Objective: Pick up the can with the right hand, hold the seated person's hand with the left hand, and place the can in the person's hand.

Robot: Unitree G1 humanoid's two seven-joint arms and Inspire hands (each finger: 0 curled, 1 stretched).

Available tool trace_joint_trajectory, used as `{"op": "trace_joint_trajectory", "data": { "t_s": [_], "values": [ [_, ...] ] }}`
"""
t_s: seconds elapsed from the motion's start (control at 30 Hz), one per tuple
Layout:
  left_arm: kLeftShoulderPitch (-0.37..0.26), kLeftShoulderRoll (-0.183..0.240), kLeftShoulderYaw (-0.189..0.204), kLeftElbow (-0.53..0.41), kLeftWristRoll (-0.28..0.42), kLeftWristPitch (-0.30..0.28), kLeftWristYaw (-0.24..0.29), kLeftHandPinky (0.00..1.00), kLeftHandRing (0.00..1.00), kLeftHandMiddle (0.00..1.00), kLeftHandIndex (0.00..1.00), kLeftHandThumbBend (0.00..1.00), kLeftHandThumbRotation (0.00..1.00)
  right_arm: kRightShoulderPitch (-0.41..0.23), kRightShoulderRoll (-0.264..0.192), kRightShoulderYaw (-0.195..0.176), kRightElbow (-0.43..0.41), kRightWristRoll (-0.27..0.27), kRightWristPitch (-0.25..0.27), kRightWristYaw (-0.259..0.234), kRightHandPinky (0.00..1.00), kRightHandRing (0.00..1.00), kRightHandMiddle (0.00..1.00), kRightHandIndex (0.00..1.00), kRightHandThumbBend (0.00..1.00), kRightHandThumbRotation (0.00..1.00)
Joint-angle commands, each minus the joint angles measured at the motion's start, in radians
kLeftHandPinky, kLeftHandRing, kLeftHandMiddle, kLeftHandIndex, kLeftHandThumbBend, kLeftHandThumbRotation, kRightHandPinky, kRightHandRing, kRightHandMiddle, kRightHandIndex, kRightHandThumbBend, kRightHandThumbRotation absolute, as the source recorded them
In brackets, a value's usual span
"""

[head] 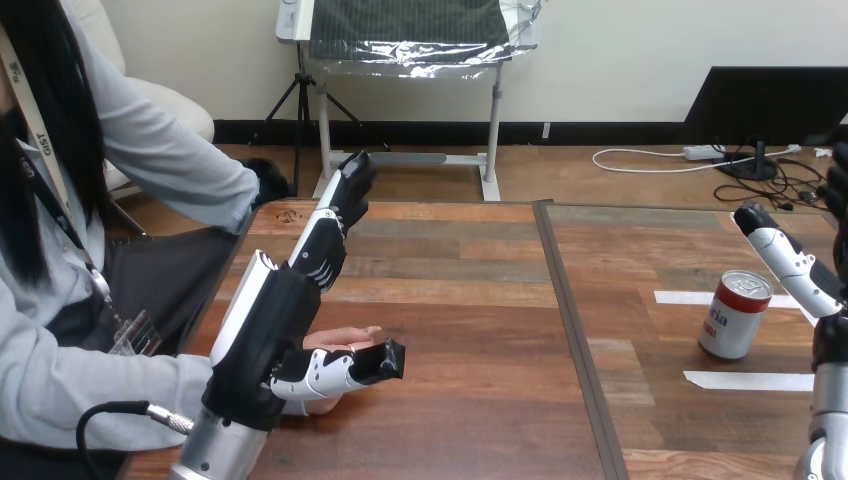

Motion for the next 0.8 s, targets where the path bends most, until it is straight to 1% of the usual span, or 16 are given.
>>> {"op": "trace_joint_trajectory", "data": {
  "t_s": [0.0,0.13,0.27,0.53,0.77],
  "values": [
    [-0.072,0.003,0.022,-0.01,-0.017,-0.006,-0.004,0.99,1.0,1.0,1.0,1.0,0.64,-0.099,-0.019,0.011,0.036,-0.009,0.019,-0.006,0.96,0.96,0.94,0.98,1.0,0.48],
    [-0.073,0.004,0.024,-0.008,-0.021,-0.008,-0.007,0.99,1.0,1.0,1.0,1.0,0.64,-0.108,-0.019,0.018,0.055,-0.016,0.038,-0.015,0.97,0.97,0.93,0.98,1.0,0.48],
    [-0.073,0.004,0.025,-0.009,-0.03,-0.005,-0.013,0.99,1.0,1.0,1.0,1.0,0.64,-0.117,-0.021,0.03,0.075,-0.035,0.062,-0.037,0.97,0.96,0.93,0.97,1.0,0.49],
    [-0.073,0.007,0.027,-0.012,-0.038,-0.002,-0.026,1.0,1.0,1.0,1.0,1.0,0.64,-0.127,-0.02,0.041,0.102,-0.054,0.091,-0.058,0.97,0.95,0.92,0.96,1.0,0.49],
    [-0.075,0.006,0.038,-0.011,-0.026,-0.01,-0.02,1.0,1.0,1.0,1.0,1.0,0.64,-0.137,-0.026,0.06,0.127,-0.072,0.125,-0.074,0.96,0.94,0.91,0.96,1.0,0.51]
  ]
}}
